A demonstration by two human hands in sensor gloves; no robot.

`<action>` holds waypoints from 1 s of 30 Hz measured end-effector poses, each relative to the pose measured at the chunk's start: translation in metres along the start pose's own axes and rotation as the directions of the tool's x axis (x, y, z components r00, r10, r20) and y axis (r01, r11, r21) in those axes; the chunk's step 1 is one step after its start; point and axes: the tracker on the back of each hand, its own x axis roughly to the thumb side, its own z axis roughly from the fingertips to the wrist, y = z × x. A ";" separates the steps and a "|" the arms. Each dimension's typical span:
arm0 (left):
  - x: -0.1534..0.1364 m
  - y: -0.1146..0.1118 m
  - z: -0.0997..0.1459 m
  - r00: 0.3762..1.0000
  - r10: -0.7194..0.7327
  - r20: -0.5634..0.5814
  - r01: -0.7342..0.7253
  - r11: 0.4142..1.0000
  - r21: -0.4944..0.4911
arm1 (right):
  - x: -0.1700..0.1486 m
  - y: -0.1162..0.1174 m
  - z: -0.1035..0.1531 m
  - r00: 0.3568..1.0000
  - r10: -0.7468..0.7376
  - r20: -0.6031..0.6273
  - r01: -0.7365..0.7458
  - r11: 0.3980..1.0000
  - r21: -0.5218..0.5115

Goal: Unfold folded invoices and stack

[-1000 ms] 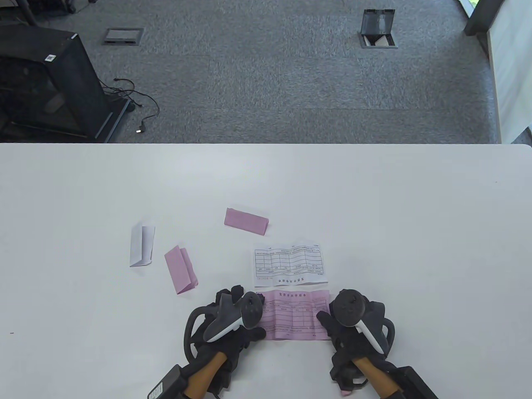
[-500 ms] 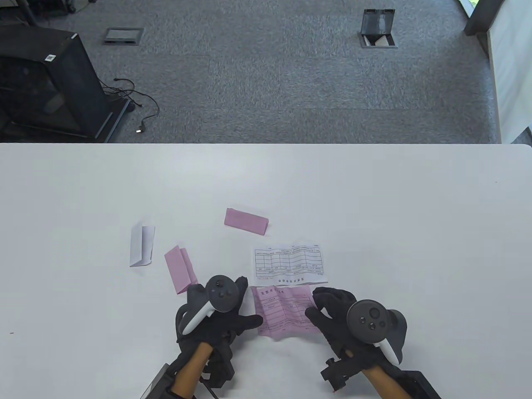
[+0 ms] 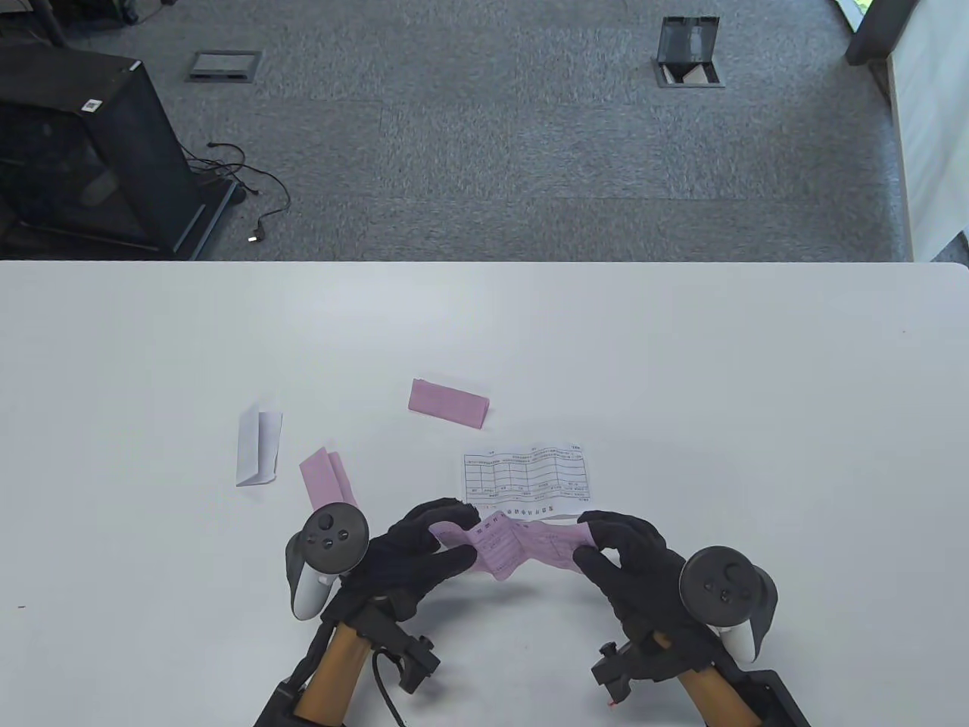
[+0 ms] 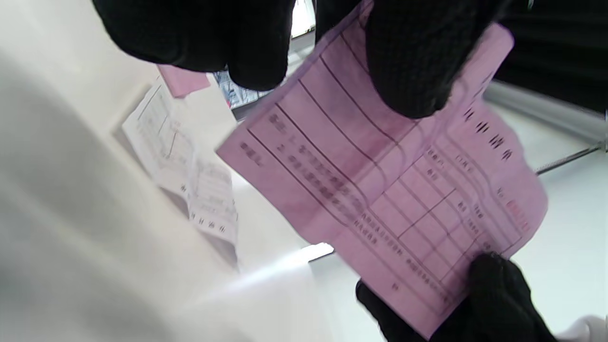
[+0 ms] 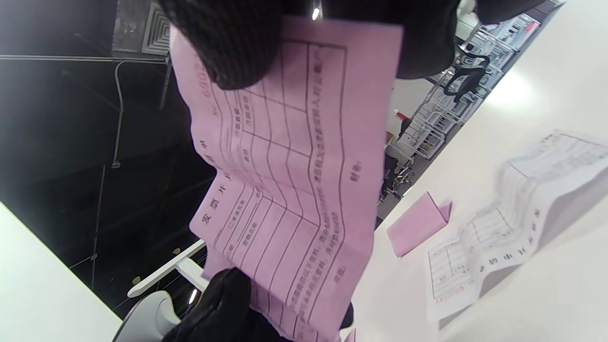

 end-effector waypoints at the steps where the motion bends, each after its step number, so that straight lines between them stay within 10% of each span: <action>1: 0.001 0.001 0.001 1.000 0.004 0.006 -0.004 0.999 0.051 | -0.004 0.000 -0.002 1.000 -0.002 -0.027 0.002 1.000 0.000; 21: 0.004 -0.012 -0.018 0.900 -0.358 -0.247 0.397 0.909 0.127 | -0.042 0.009 -0.045 0.910 0.325 -0.257 -0.329 0.944 0.026; 30: 0.009 -0.014 -0.068 0.786 -0.458 -0.416 0.530 0.845 0.071 | -0.033 0.024 -0.103 0.675 0.653 -0.344 -0.648 0.747 0.148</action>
